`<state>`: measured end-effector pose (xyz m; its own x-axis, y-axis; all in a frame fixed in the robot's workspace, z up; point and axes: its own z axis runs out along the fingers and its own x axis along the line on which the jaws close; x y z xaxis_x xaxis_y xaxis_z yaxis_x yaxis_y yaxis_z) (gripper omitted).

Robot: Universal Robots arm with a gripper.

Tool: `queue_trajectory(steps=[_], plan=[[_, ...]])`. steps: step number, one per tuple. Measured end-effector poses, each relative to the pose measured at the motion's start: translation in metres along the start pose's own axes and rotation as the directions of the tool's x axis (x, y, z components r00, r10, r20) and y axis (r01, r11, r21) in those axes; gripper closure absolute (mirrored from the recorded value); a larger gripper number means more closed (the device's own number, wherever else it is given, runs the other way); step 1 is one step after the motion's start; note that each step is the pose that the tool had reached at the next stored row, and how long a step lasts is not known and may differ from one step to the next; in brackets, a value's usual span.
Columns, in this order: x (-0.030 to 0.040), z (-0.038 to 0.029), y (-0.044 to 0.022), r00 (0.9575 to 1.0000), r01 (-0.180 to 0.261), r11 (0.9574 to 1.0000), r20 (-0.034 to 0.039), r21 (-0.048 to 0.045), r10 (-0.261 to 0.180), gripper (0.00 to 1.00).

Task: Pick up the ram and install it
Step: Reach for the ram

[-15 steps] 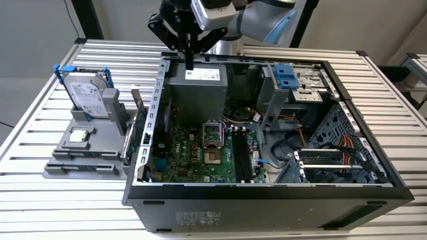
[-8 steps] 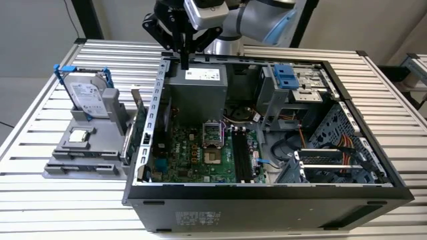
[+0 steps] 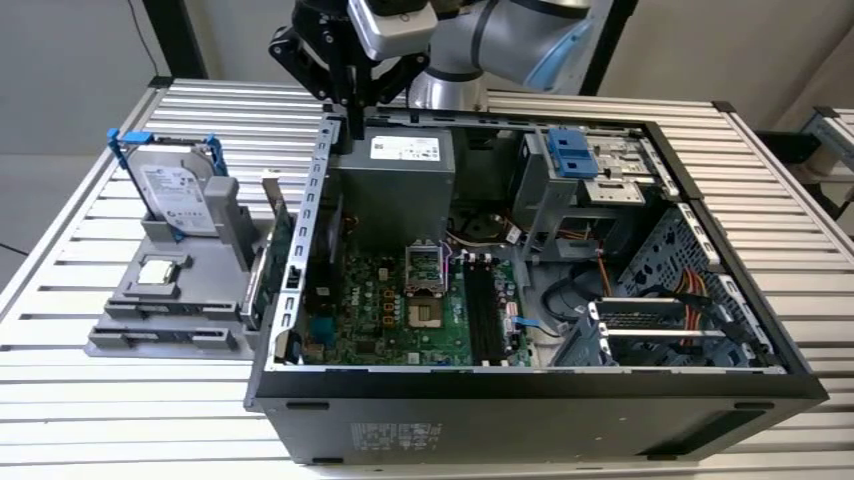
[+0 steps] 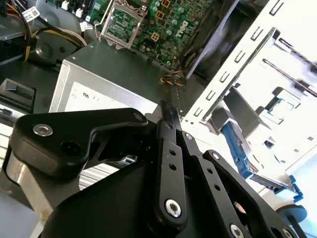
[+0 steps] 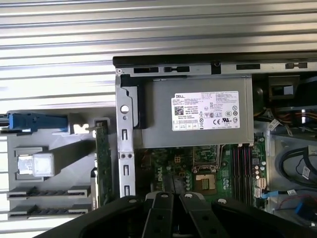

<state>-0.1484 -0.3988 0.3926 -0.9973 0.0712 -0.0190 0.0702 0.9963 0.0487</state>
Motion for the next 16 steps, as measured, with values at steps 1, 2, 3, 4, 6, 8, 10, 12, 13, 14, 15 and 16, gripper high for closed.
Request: queue_trajectory(steps=[1, 2, 3, 4, 6, 8, 10, 12, 13, 14, 15, 16], plan=[[0.0015, 0.0000, -0.0001, 1.0000, 0.000, 1.0000, 0.0001, -0.0001, 0.000, 1.00], [0.0029, -0.0001, -0.0002, 1.0000, 0.000, 1.0000, 0.0000, 0.0000, 0.000, 1.00], [0.0043, -0.0001, -0.0003, 1.0000, 0.000, 1.0000, 0.0000, 0.0000, 0.000, 1.00], [0.0058, -0.0001, -0.0004, 1.0000, 0.000, 1.0000, 0.0001, -0.0001, 0.000, 1.00], [0.0085, -0.0002, -0.0006, 1.0000, 0.000, 1.0000, 0.0000, 0.0000, 0.000, 1.00], [0.0108, -0.0002, -0.0008, 1.0000, 0.000, 1.0000, 0.0000, 0.0000, 0.000, 1.00], [0.0124, -0.0002, -0.0008, 1.0000, 0.000, 1.0000, 0.0001, -0.0001, 0.000, 1.00], [0.0133, -0.0003, -0.0009, 1.0000, 0.000, 1.0000, 0.0000, 0.0000, 0.000, 1.00], [0.0136, -0.0003, -0.0009, 1.0000, 0.000, 1.0000, 0.0000, 0.0000, 0.000, 1.00], [0.0136, -0.0003, -0.0009, 1.0000, 0.000, 1.0000, -0.0001, 0.0000, 0.000, 1.00], [0.0136, -0.0003, -0.0010, 1.0000, 0.000, 1.0000, 0.0000, 0.0000, 0.000, 1.00], [0.0137, -0.0002, -0.0010, 1.0000, 0.000, 1.0000, 0.0001, -0.0001, 0.000, 1.00]])
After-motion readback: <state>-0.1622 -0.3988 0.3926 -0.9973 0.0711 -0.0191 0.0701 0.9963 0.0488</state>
